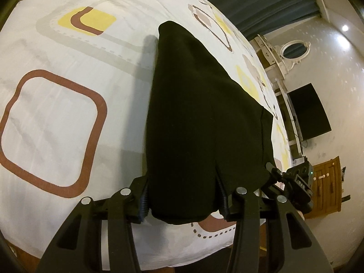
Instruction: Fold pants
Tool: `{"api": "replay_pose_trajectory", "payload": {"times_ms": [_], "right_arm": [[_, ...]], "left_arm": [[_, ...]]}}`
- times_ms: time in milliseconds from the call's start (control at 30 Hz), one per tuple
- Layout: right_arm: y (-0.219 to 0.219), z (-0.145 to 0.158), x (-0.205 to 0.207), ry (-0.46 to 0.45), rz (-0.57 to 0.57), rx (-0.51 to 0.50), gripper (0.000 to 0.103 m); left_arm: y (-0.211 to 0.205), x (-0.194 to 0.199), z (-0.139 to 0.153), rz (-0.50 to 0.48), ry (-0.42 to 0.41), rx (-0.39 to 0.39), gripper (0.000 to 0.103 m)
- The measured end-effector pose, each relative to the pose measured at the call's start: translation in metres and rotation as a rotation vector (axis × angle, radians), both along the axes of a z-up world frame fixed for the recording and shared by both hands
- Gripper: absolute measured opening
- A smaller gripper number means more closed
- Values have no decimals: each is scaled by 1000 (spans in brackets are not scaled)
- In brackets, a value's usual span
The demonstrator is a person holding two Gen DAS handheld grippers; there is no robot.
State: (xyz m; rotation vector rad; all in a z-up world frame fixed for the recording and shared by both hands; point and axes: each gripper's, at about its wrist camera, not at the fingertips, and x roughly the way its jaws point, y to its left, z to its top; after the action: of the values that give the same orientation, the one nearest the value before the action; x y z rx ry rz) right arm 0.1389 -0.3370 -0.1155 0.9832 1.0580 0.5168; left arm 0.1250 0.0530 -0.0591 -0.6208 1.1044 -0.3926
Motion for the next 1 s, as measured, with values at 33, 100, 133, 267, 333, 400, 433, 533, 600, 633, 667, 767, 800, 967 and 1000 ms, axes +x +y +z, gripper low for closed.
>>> {"api": "replay_pose_trajectory", "payload": {"times_ms": [33,100,133,267,333,400,433,533,600,633,667,767,800,967,1000], "right_arm": [[0,-2,0,3,-2,4,30],[0,-4,1,2,-2,7,30],[0,-5,1,3,-2,11,30],[-1,-8,2,5,-1,19,30],[-1,-9,2,4,-2,21,30],[-7,-12,1,1,-2,24,30],[-7,-13,0,1,-3,26,30],[-8,-13,0,2,-4,27,30],[-7,-13,0,3,-5,29,30],[-8,-13,0,4,-5,29,31],[-8,-13,0,8,-7,31,33],[-11,-13,-1,22,-20,52,41],[-13,-12,-3,27,-24,57,43],[-27,-8,-12,20,-51,78,57],[-29,-7,-12,18,-54,73,58]], "left_arm": [[0,2,-1,-2,-6,6,47],[-1,3,-1,-3,-13,11,47],[-1,2,-2,-5,-17,13,47],[-4,4,-4,-7,-27,13,48],[-4,2,-5,-6,-30,9,48],[-4,3,-6,-7,-31,7,48],[-3,-2,-5,-8,-32,6,48],[-2,-3,-5,-6,-30,5,48],[-2,-2,-6,-7,-29,3,49],[-2,-2,-6,-8,-28,2,49],[-2,-2,-6,-9,-26,-2,50],[3,-4,-7,-10,-34,-15,60],[6,-5,-7,-13,-38,-24,63],[22,-13,-8,-11,-56,-60,78],[23,-14,-9,-12,-51,-73,79]]}}
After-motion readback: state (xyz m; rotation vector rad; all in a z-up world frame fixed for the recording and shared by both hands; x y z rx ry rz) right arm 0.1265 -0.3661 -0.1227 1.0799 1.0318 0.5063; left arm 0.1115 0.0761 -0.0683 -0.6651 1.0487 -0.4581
